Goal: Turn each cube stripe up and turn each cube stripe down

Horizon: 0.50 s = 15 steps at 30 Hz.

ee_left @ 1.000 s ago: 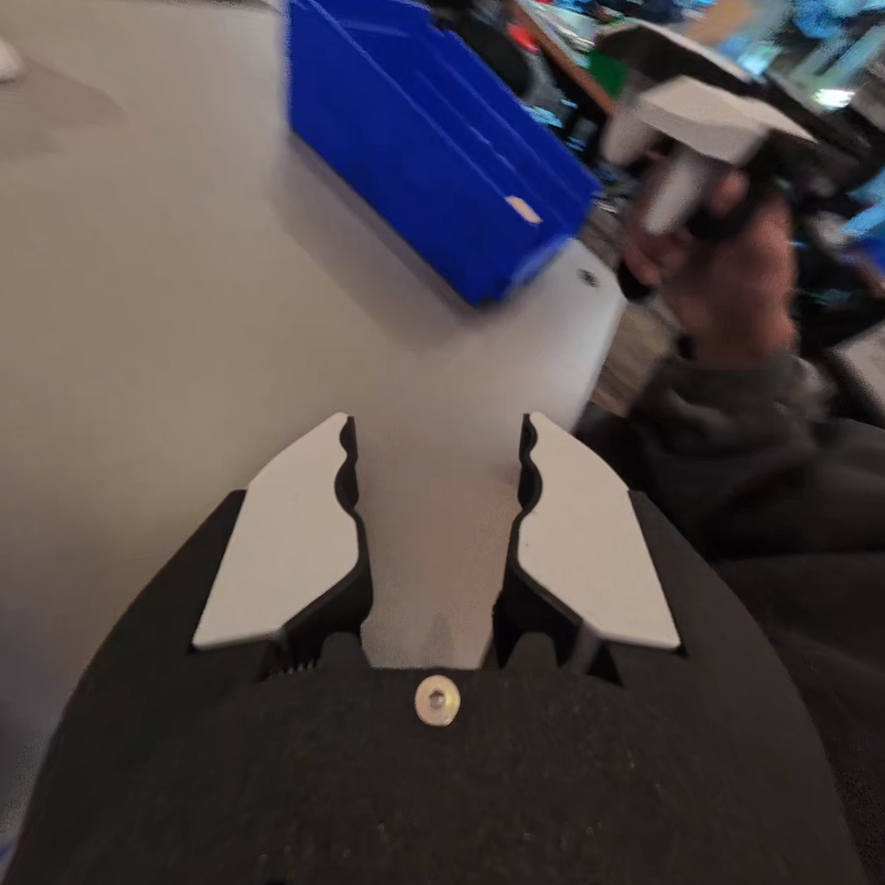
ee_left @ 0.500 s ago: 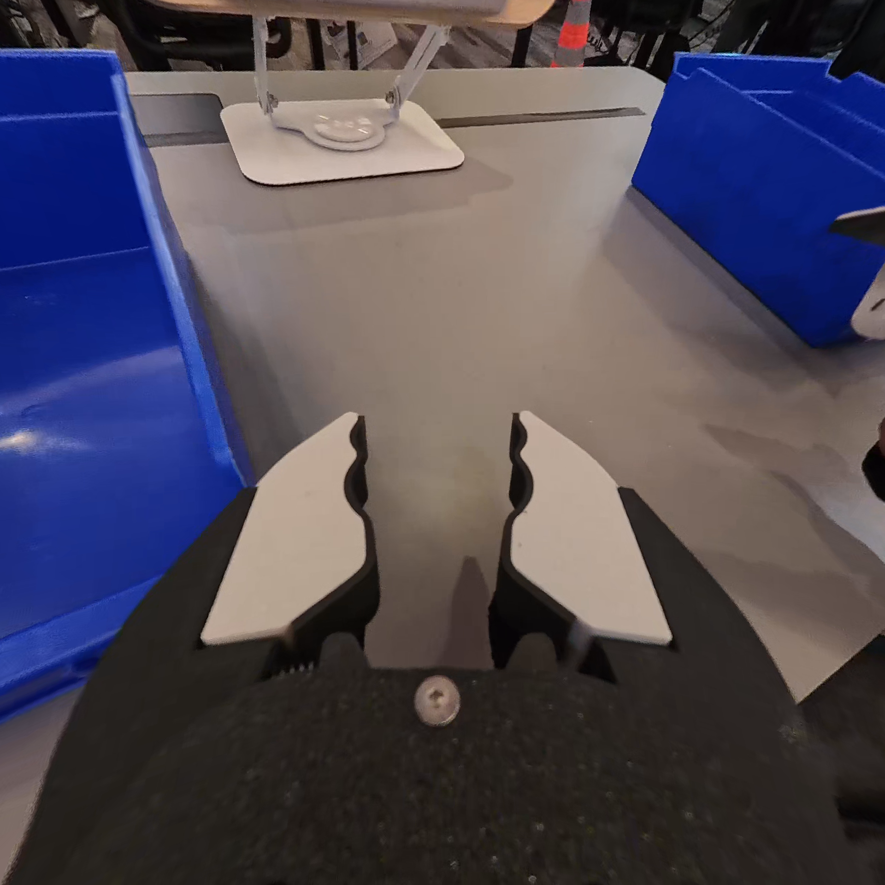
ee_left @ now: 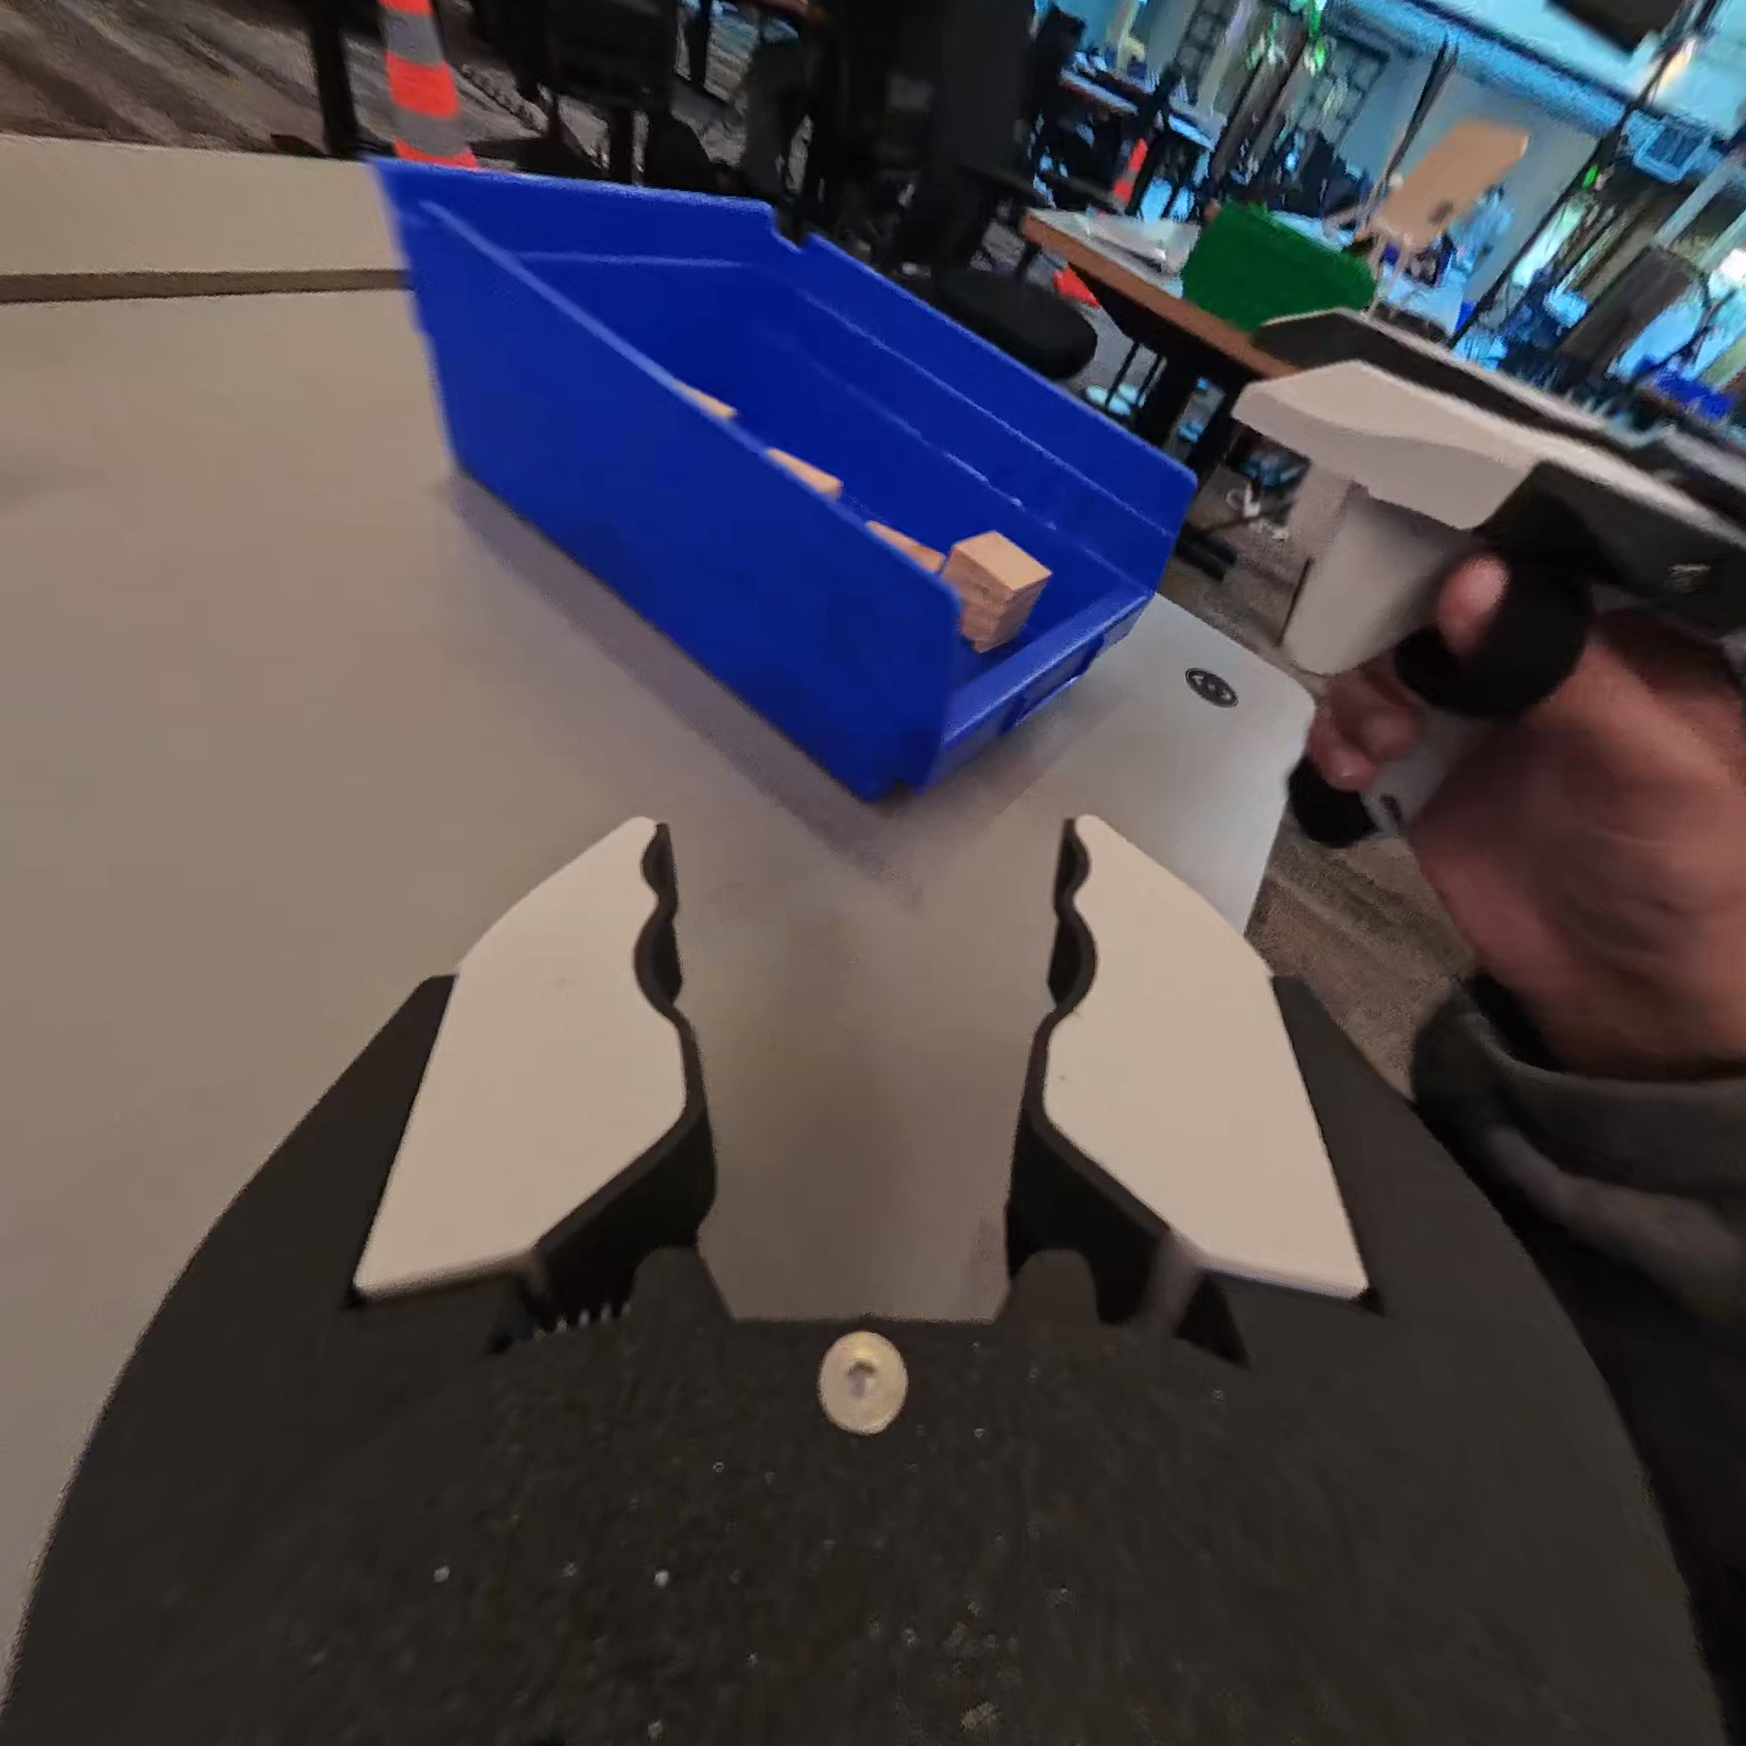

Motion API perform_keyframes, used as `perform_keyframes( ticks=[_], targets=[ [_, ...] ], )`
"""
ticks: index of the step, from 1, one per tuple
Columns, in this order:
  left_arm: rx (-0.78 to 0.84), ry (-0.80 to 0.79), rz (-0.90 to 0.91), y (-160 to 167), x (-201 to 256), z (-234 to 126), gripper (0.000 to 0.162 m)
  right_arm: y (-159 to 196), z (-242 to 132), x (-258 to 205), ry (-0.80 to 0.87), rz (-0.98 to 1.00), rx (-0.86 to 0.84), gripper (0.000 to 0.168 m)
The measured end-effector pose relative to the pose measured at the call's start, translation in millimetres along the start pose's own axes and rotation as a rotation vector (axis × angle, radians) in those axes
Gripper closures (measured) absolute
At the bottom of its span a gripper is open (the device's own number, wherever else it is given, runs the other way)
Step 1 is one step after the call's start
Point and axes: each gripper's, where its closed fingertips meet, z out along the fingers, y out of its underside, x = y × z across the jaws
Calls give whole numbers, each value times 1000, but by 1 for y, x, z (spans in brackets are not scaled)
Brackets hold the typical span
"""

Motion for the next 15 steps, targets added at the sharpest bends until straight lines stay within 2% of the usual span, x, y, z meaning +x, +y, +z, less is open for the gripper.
perform_keyframes(
  ticks=[1,3,6,9,11,13,15],
  targets=[
    [-23,-21,24,2,9,26,78,7,-11,27,86,-18,-25,83],
    [-52,-98,16,2,18,72,74,27,-31,71,225,-58,-99,82],
    [-20,-193,22,-9,18,115,68,49,-41,102,286,-16,-148,83],
    [-34,-340,10,-7,-6,129,85,73,-28,108,254,65,-220,84],
    [-78,-300,-50,-2,-8,130,126,87,-19,109,249,70,-276,88],
    [-88,-296,-87,-1,-12,127,129,98,-12,109,256,70,-318,92],
    [-103,-414,-26,-3,-25,118,142,103,-9,110,267,86,-330,107]
  ],
)
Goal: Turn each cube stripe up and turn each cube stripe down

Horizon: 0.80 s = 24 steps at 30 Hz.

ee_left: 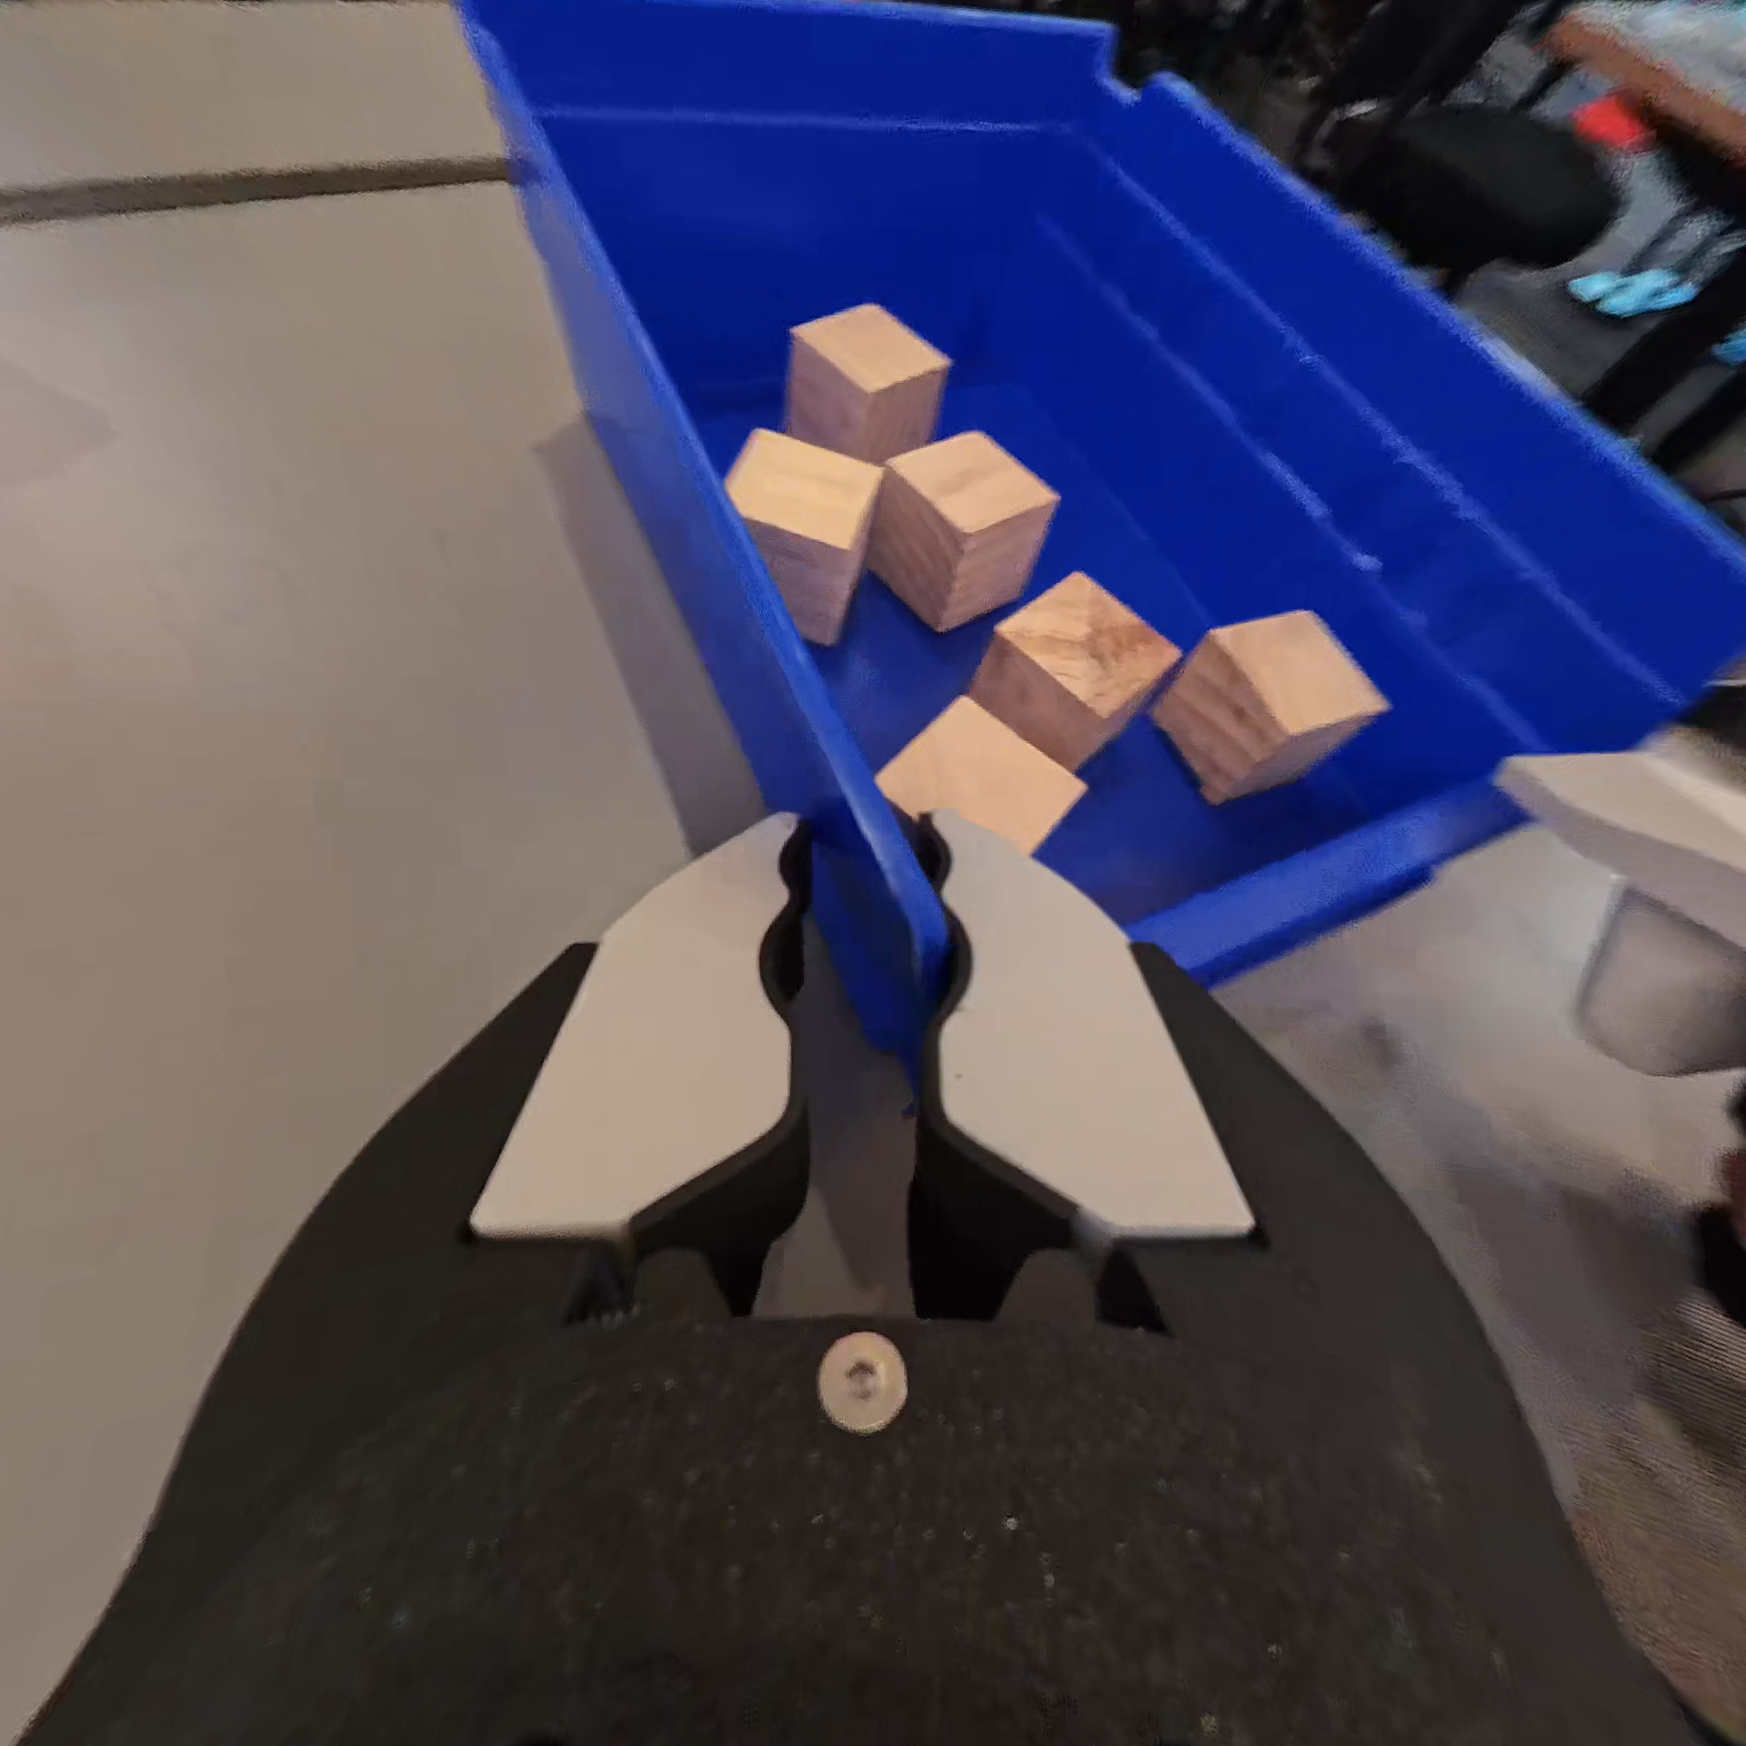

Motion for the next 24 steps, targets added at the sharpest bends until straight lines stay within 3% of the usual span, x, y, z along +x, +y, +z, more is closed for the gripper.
perform_keyframes(
  ticks=[4,9,10,12,17,24],
  targets=[
    [14,-75,28,1,-10,-7,150,-7,0,0,39,-5,47,111],
    [17,-72,40,8,-15,-21,152,3,12,-26,-69,85,-15,127],
    [15,-73,60,10,-18,-26,152,3,10,-27,-53,133,-21,134],
    [19,-114,84,14,-34,-41,154,1,2,-32,-30,169,-30,164],
    [64,-211,50,21,-88,-96,155,-10,-9,-104,-109,115,12,165],
    [119,-447,-24,30,-201,-194,156,-32,0,-254,-326,23,42,165]
  ],
)
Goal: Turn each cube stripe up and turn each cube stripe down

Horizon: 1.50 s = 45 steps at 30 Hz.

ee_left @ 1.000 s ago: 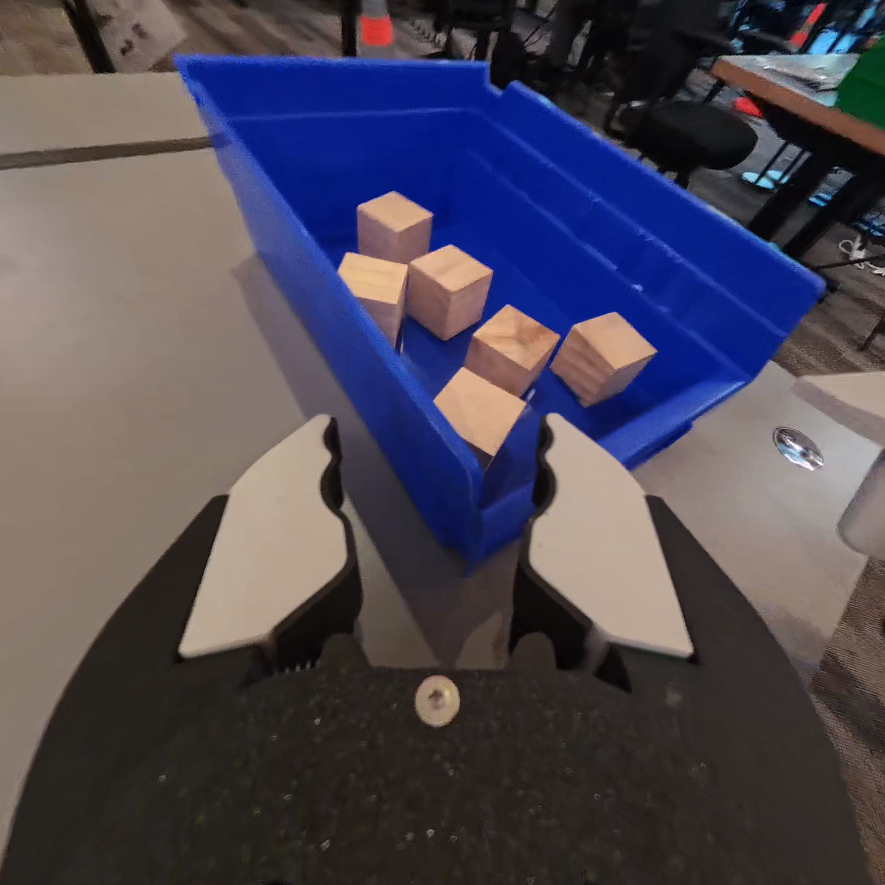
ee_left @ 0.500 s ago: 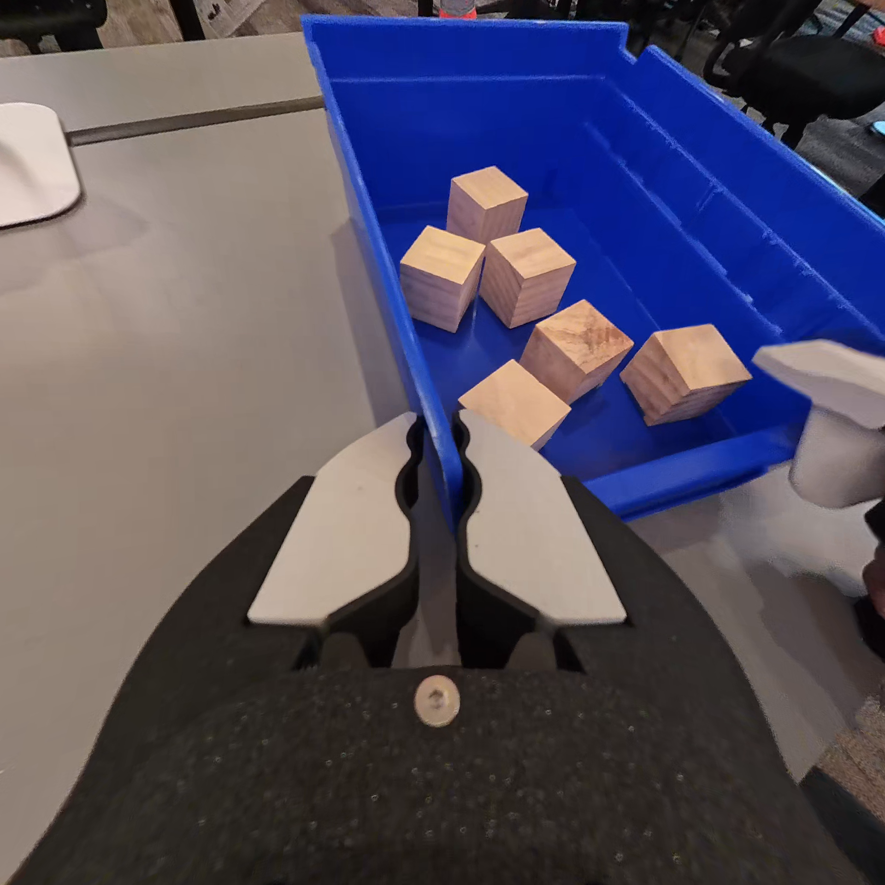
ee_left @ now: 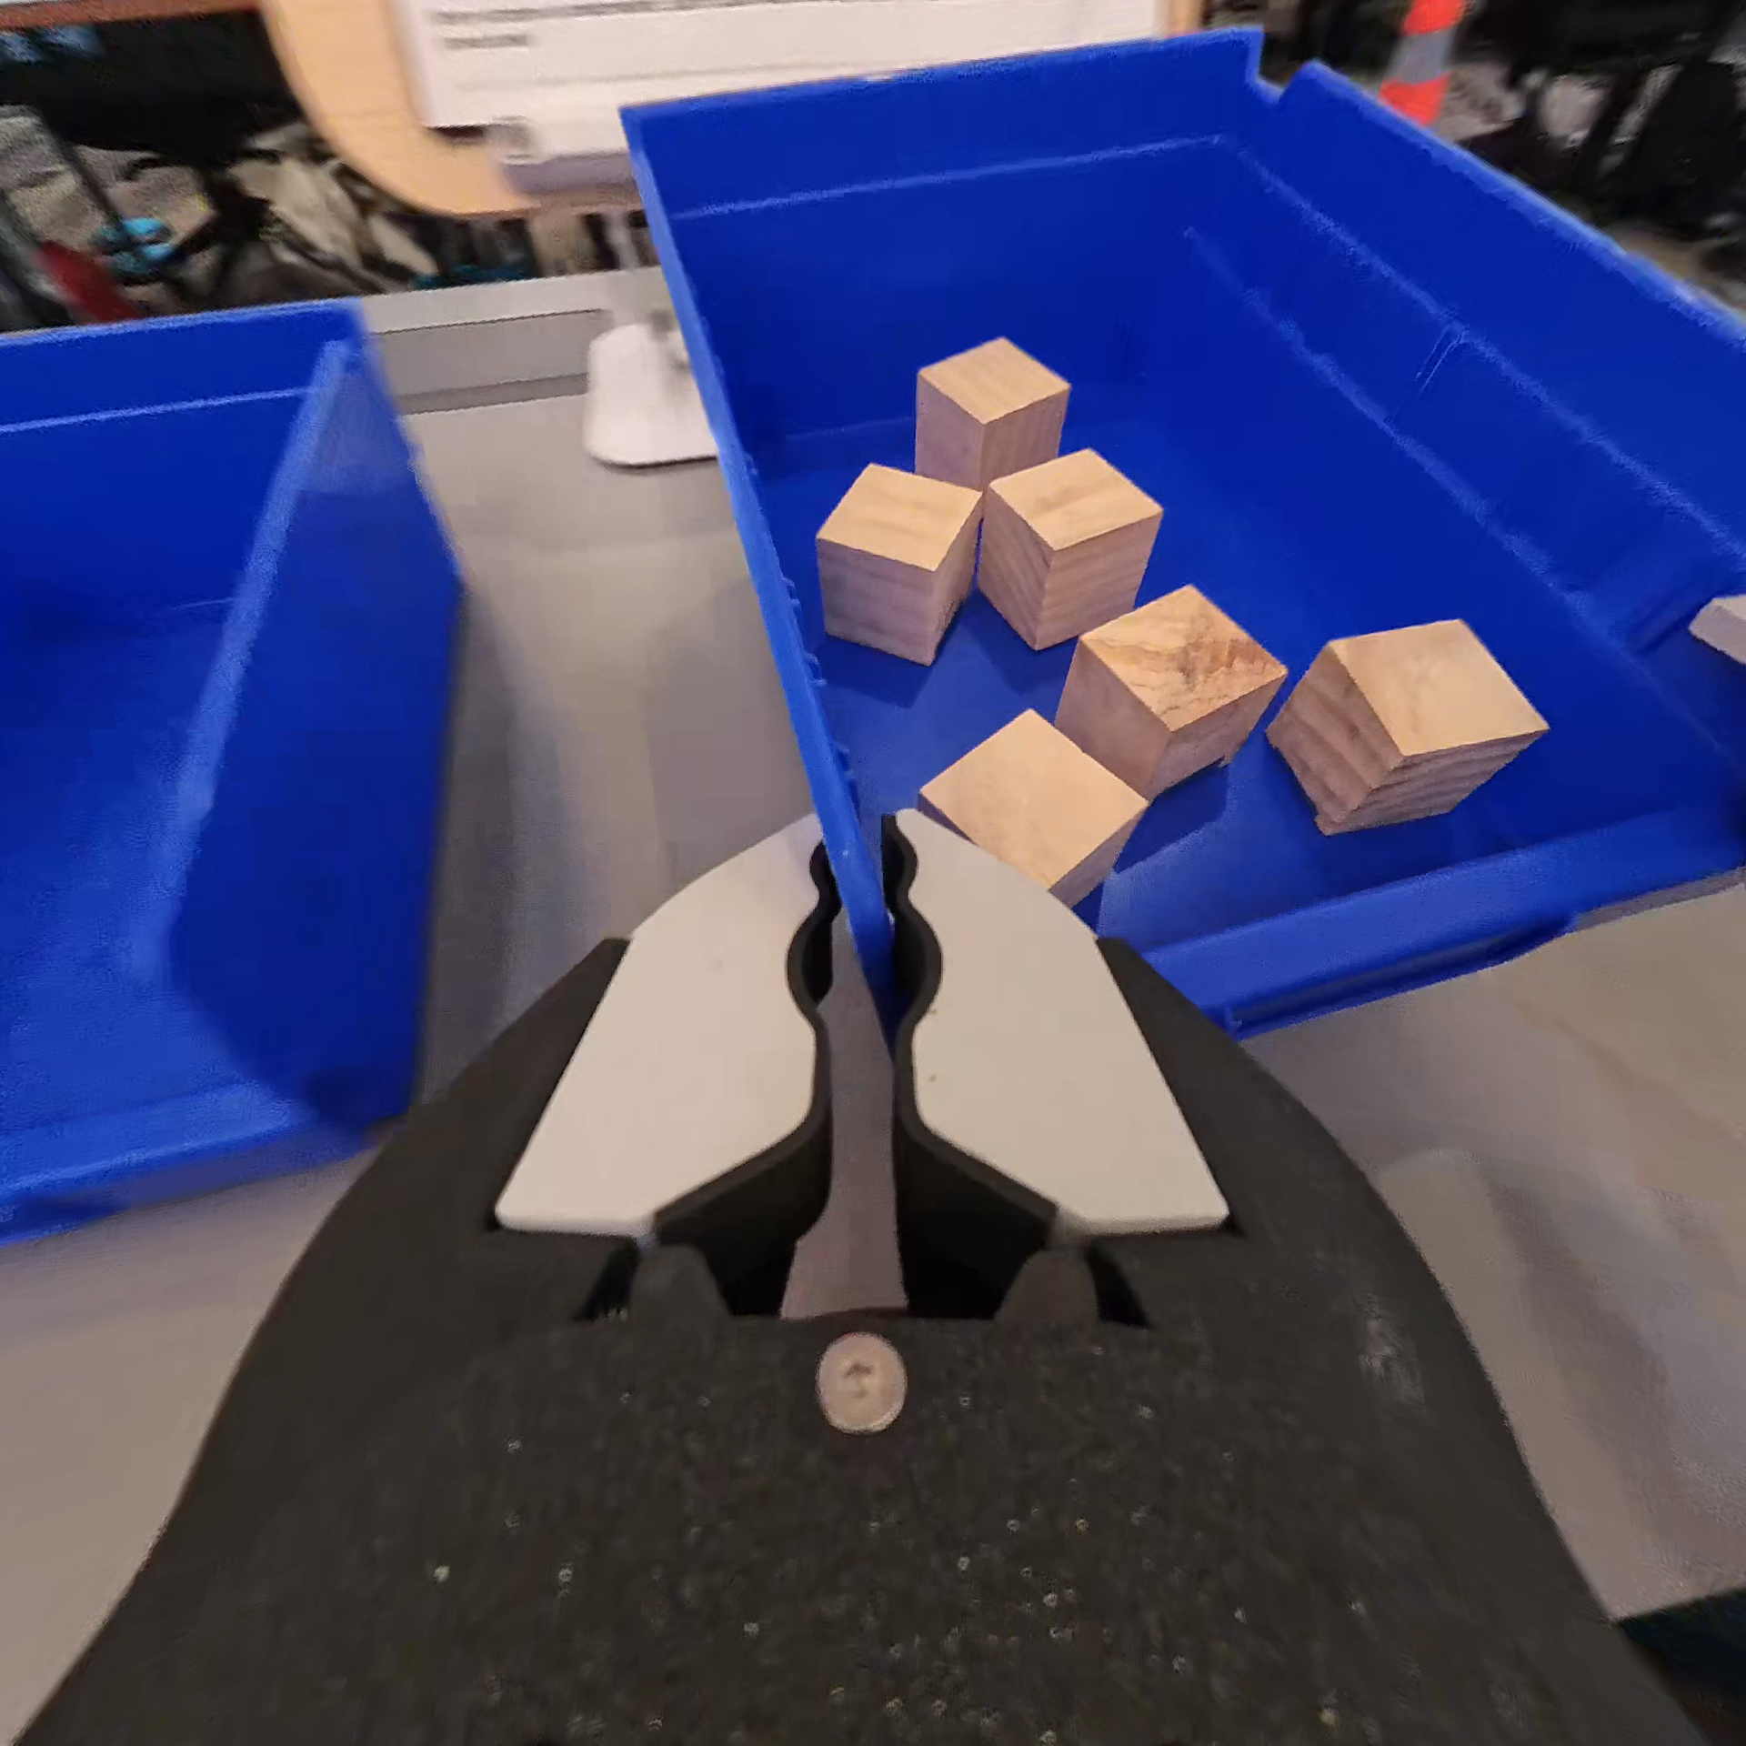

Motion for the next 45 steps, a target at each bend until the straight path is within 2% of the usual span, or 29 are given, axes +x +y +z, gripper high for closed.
perform_keyframes(
  ticks=[5,8,13,14,15,16,17,18,20,21,23,25,26,28,31,33,35,38,40,45],
  targets=[
    [-54,-63,-29,16,-59,-6,156,15,31,-59,-95,-39,-64,164],
    [-90,-52,-48,31,-69,-1,156,28,37,-68,-109,-43,-98,163],
    [-55,-45,-56,38,-67,2,153,35,38,-66,-122,-59,-71,162],
    [-47,-14,-56,38,-65,-1,145,36,38,-67,-148,-63,-70,161],
    [-51,-5,-70,38,-67,-8,121,35,35,-66,-173,-60,-64,158],
    [-47,16,-84,34,-70,-18,98,33,30,-64,-192,-57,-40,144],
    [-18,48,-88,26,-73,-32,92,29,22,-63,-212,-73,-4,128],
    [21,58,-76,15,-81,-47,92,25,11,-62,-232,-109,34,124],
    [74,-35,-35,4,-121,-74,90,15,-10,-66,-283,-206,131,121],
    [74,-84,-17,8,-145,-85,95,13,-20,-74,-329,-276,163,116],
    [15,-157,-21,30,-197,-92,95,19,-33,-83,-369,-448,173,94],
    [-57,-239,-81,55,-255,-90,89,32,-39,-81,-325,-563,147,91],
    [-75,-244,-109,64,-276,-86,88,35,-43,-81,-306,-554,165,91],
    [-76,-249,-156,71,-309,-73,85,37,-56,-95,-380,-496,219,93],
    [-49,-145,-217,64,-328,-43,85,46,-63,-118,-474,-467,187,96],
    [-47,-41,-236,58,-324,-25,93,58,-64,-134,-527,-433,125,93],
    [-56,59,-229,57,-316,-14,121,72,-67,-152,-605,-359,56,93],
    [-25,19,-256,61,-320,-20,155,94,-78,-186,-768,-249,-77,109],
    [-23,-41,-240,68,-320,-36,157,101,-81,-207,-816,-221,-119,113],
    [-8,-135,-284,95,-309,-99,157,102,-64,-271,-777,-279,-117,115]
  ],
)
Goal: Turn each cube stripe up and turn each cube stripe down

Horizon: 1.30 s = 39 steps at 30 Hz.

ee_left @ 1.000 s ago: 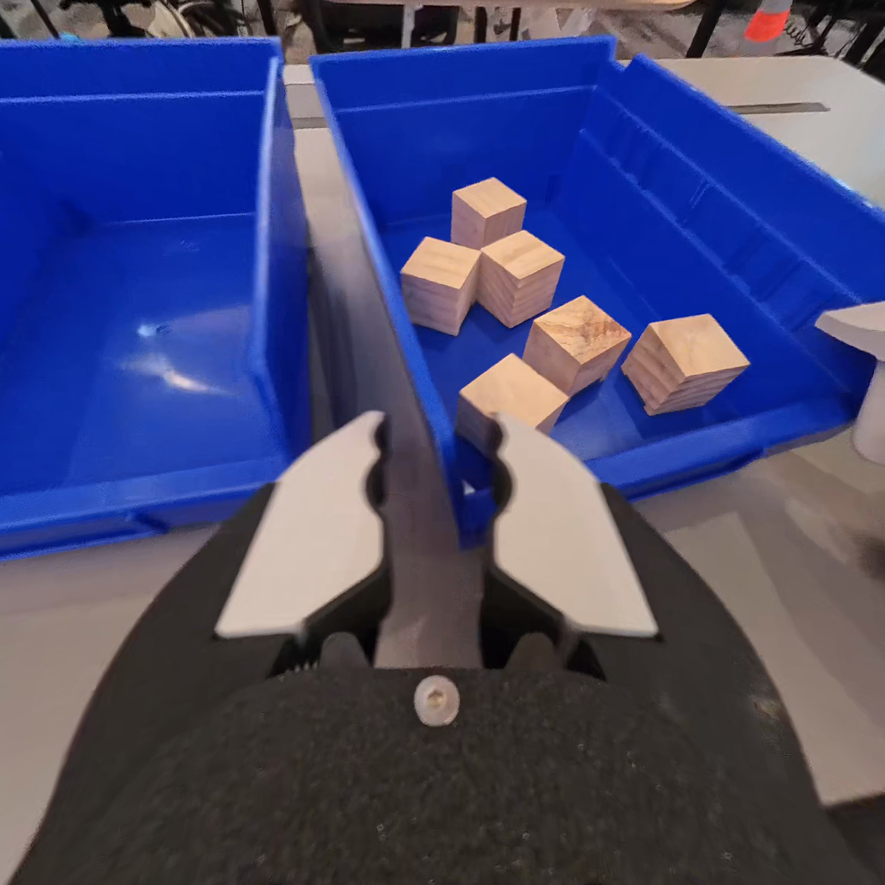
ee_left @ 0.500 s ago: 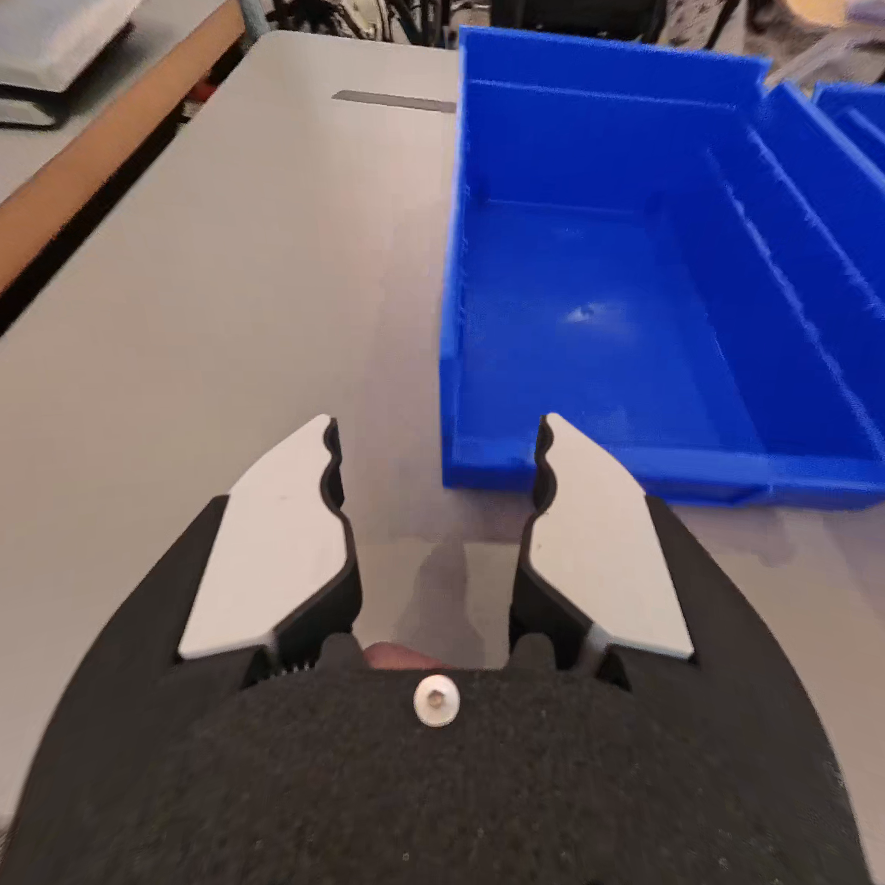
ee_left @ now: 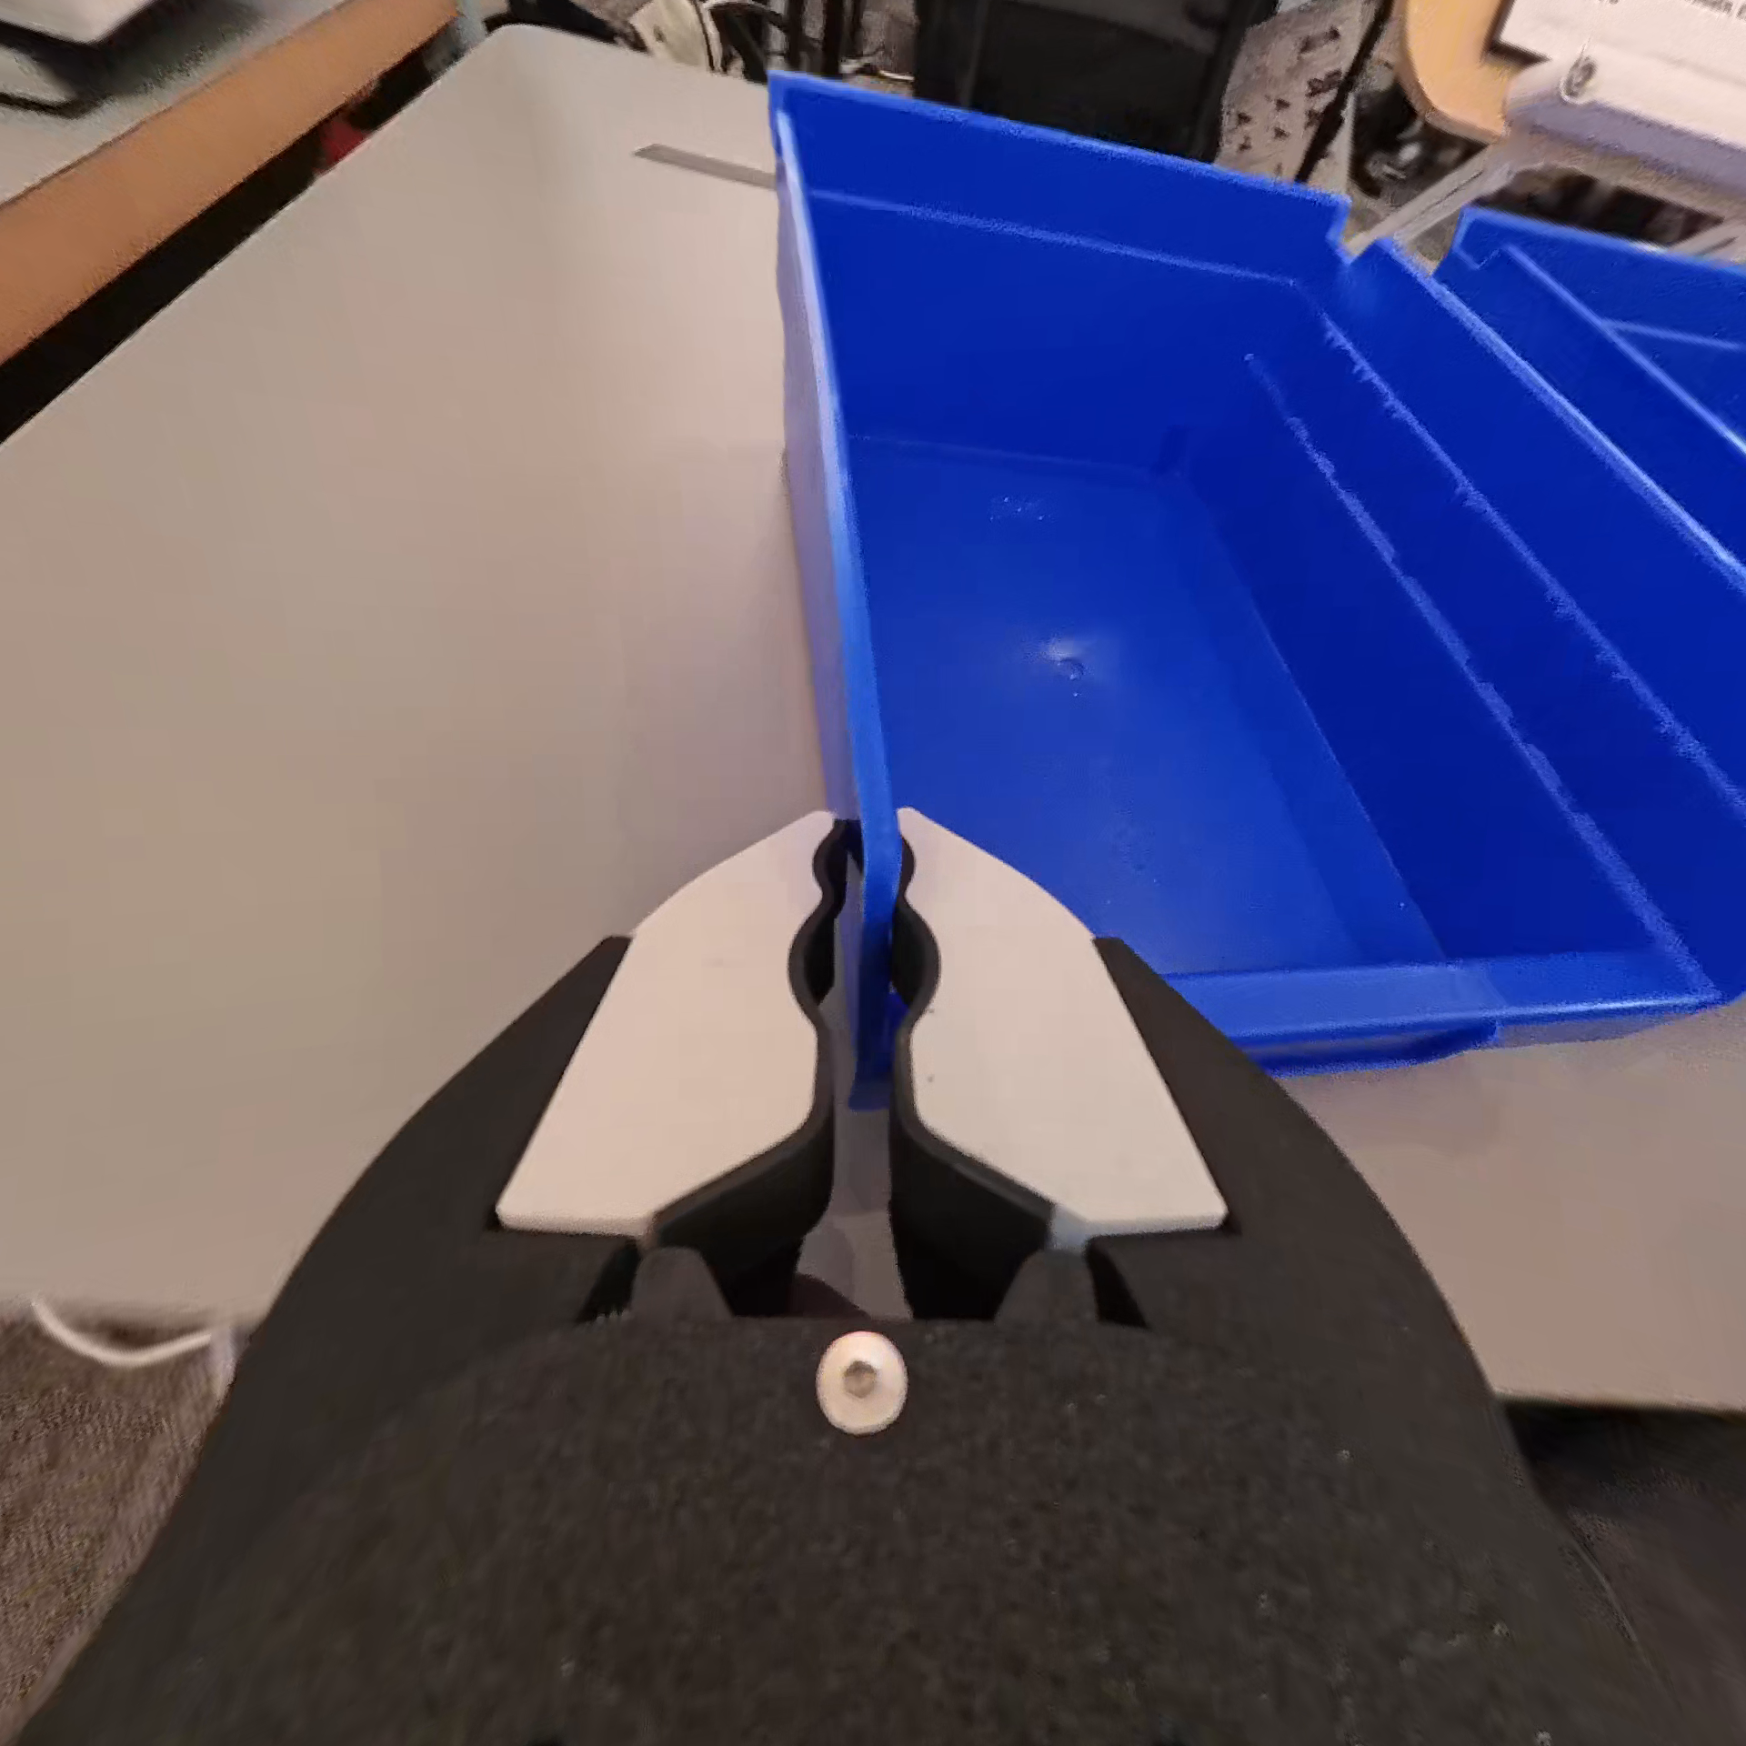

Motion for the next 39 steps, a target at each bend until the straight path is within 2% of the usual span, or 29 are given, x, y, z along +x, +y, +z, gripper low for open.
perform_keyframes(
  ticks=[3,6,7,9,10,11,15,19,24,27,30,34,37,39],
  targets=[
    [27,-42,-49,17,2,-35,157,-16,43,-8,102,54,7,119],
    [34,-61,-4,30,13,-58,155,-16,82,-22,116,60,-35,112],
    [41,-77,29,34,17,-65,154,-16,89,-15,186,75,-45,111],
    [73,-140,82,39,21,-77,153,-23,91,-4,269,107,-26,133],
    [101,-175,84,38,20,-82,153,-28,88,4,324,128,-3,159],
    [140,-180,81,35,23,-86,152,-32,88,8,343,105,-2,164],
    [219,-214,112,10,32,-93,153,-51,82,14,398,87,40,165],
    [319,-185,134,-37,58,-102,154,-93,55,25,418,52,127,165],
    [443,-54,184,-110,137,-95,154,-160,-22,69,531,-2,271,164],
    [475,51,214,-139,209,-78,155,-186,-90,111,655,-33,326,166],
    [482,169,233,-153,299,-57,156,-192,-171,159,808,-46,346,165],
    [437,307,271,-134,433,-25,157,-165,-287,228,1025,-24,293,165],
    [333,414,269,-90,519,4,158,-126,-357,274,1121,17,210,165],
    [264,450,277,-57,562,23,158,-88,-388,301,1153,67,151,165]
  ],
)
